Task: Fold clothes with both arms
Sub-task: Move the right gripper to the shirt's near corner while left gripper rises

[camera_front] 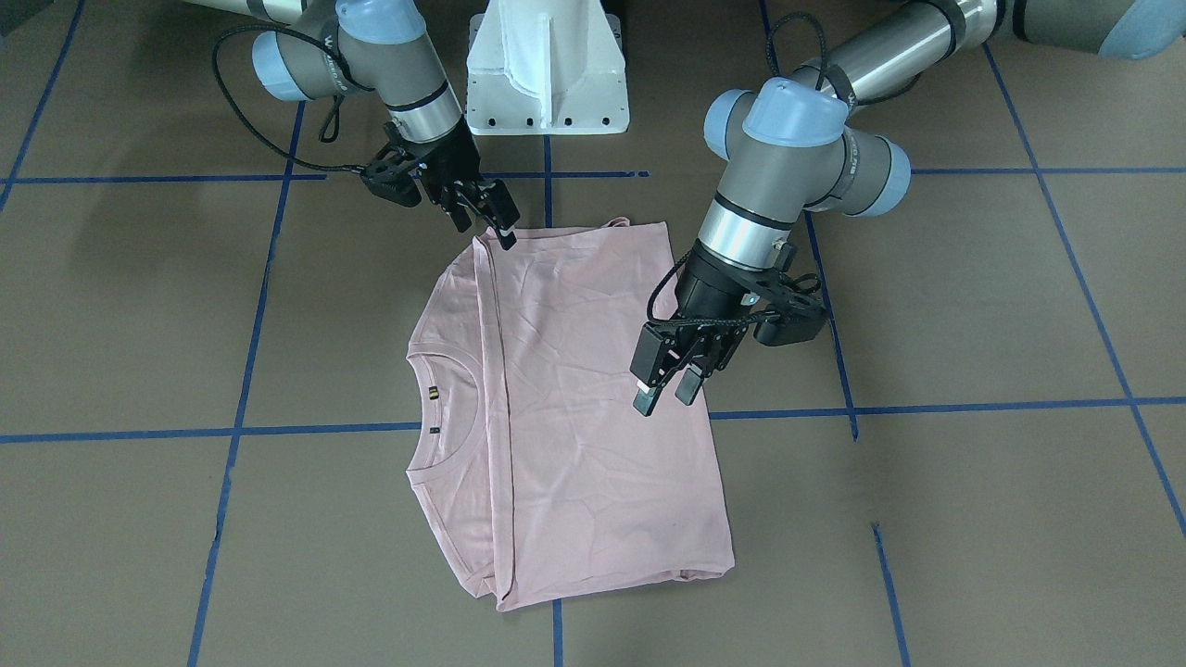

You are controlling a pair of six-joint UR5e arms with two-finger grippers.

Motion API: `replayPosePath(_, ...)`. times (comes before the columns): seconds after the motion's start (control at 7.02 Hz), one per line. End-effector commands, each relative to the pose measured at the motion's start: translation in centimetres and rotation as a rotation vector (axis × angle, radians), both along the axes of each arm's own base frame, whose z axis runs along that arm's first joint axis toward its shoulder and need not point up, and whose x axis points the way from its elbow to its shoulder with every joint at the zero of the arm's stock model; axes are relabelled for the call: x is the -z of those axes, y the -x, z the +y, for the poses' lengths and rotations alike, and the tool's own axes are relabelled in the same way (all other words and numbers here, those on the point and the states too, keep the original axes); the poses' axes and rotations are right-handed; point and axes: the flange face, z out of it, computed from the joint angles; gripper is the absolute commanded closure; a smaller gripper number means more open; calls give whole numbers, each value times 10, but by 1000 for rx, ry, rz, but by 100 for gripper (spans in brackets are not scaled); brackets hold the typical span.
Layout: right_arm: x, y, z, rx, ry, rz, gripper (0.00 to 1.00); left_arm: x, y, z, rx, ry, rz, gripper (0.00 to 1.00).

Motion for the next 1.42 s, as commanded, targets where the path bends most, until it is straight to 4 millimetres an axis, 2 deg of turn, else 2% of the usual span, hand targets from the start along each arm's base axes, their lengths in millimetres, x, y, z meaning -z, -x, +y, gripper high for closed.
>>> replayPosePath(0.0,-7,12,-2,0,24,83,18,-1,-3,2,-3,4,0,28)
replayPosePath(0.28,-16,15,3,7,30,106,20,-1,-3,2,-3,4,0,28)
replayPosePath(0.71,-22,22,4,12,34,121,32,-8,-3,4,-5,12,-9,28)
replayPosePath(1.0,-25,22,4,12,36,127,35,-9,-3,4,-5,14,-11,28)
replayPosePath(1.28,-27,24,4,13,39,132,64,-4,-1,6,-5,7,-3,28)
